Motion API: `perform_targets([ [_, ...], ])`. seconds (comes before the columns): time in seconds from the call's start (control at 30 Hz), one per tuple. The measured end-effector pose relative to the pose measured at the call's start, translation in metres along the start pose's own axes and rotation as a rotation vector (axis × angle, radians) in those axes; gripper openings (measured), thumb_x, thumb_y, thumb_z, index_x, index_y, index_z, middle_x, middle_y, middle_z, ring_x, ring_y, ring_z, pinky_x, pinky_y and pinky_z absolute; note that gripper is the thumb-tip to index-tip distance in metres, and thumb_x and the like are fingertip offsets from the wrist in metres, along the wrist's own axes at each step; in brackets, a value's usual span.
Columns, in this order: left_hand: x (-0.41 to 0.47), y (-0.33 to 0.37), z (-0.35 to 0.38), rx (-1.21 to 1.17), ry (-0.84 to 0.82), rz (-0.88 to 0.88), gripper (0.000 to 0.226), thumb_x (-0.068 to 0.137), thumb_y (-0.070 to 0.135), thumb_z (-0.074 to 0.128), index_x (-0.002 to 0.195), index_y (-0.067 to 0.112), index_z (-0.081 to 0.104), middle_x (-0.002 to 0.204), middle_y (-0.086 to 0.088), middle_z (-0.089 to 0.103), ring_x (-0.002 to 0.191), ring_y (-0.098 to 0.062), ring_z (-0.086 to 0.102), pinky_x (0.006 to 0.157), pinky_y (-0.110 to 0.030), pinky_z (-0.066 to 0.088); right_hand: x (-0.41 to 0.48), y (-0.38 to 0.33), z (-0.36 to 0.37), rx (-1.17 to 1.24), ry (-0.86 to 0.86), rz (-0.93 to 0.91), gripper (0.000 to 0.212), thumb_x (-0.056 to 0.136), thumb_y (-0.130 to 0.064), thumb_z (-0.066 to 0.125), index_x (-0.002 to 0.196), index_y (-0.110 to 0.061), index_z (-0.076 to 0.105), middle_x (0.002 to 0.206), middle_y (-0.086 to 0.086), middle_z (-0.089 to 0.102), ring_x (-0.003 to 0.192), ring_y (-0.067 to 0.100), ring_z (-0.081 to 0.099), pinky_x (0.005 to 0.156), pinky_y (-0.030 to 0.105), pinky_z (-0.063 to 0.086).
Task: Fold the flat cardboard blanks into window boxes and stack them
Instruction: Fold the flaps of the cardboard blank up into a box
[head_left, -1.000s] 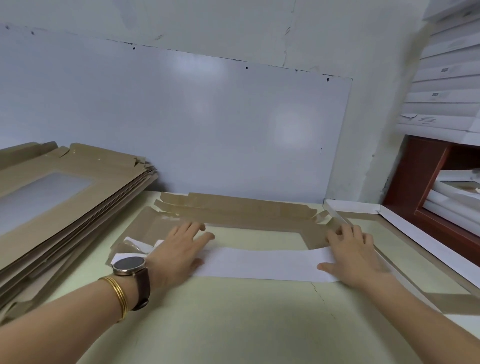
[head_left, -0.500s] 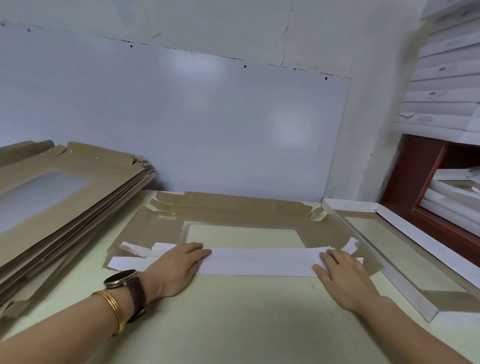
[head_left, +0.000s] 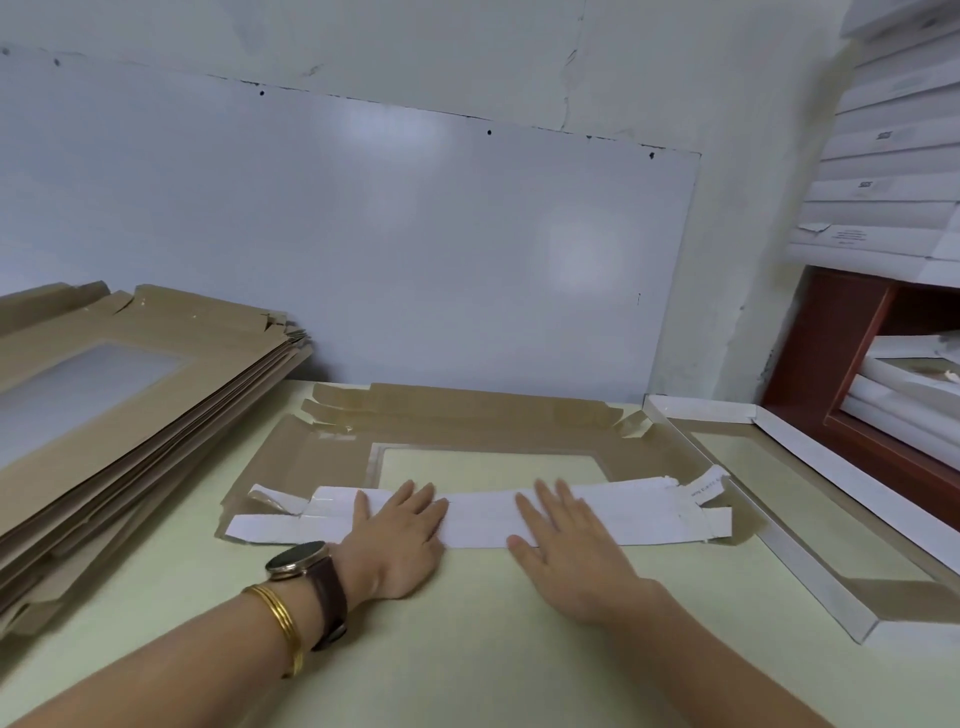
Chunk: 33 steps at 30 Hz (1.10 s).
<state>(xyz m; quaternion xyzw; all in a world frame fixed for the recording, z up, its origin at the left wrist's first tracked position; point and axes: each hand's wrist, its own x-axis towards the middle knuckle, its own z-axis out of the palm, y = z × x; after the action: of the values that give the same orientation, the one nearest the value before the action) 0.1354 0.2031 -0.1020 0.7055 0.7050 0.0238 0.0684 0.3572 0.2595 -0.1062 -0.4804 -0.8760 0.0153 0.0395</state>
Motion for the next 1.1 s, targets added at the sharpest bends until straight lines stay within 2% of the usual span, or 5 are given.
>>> perform_targets([
  [0.13,0.001,0.017,0.011,0.013,-0.003,-0.057,0.057,0.102,0.044,0.013,0.155,0.025,0.0,0.162,0.004,-0.007,0.148,-0.017,-0.01,0.114,-0.062,-0.006,0.015,-0.049,0.009,0.019,-0.018,-0.142,0.059,0.103,-0.05,0.013,0.156,-0.028,0.001,0.163,-0.007,-0.008,0.148,0.013,-0.016,0.118,0.034,-0.012],
  [0.27,-0.003,0.011,0.013,0.045,0.017,-0.056,0.056,0.101,0.05,0.008,0.153,0.035,-0.005,0.162,0.006,-0.01,0.148,-0.018,-0.012,0.116,-0.058,-0.006,0.017,-0.047,0.008,0.087,-0.147,-0.123,0.065,0.101,-0.054,0.011,0.156,-0.021,-0.002,0.163,-0.008,-0.008,0.148,0.008,-0.013,0.119,0.031,-0.01],
  [0.7,-0.007,-0.01,0.009,0.02,0.039,-0.055,0.057,0.098,0.057,0.007,0.152,0.041,-0.003,0.162,0.005,-0.009,0.148,-0.016,-0.01,0.119,-0.045,-0.005,-0.017,0.098,-0.01,0.128,-0.163,0.231,0.075,0.098,-0.061,0.013,0.155,-0.015,-0.004,0.163,-0.003,-0.01,0.148,0.009,-0.014,0.12,0.03,-0.007],
  [0.93,-0.012,-0.031,0.006,0.003,0.037,-0.113,0.06,0.095,0.064,0.01,0.151,0.044,-0.002,0.162,0.006,-0.007,0.148,-0.013,-0.01,0.119,-0.046,-0.006,-0.031,0.122,-0.012,0.049,-0.155,0.268,0.072,0.098,-0.062,0.008,0.155,-0.022,-0.005,0.162,-0.011,-0.012,0.147,0.004,-0.016,0.119,0.035,-0.013],
  [1.1,-0.015,-0.052,0.005,0.007,0.069,-0.154,0.06,0.095,0.065,0.009,0.151,0.046,0.001,0.162,0.011,-0.003,0.148,-0.01,-0.007,0.119,-0.046,-0.005,-0.038,0.134,-0.012,0.172,-0.141,0.283,0.072,0.097,-0.062,0.015,0.156,-0.023,-0.001,0.161,-0.014,-0.009,0.147,0.002,-0.011,0.119,0.029,-0.004],
])
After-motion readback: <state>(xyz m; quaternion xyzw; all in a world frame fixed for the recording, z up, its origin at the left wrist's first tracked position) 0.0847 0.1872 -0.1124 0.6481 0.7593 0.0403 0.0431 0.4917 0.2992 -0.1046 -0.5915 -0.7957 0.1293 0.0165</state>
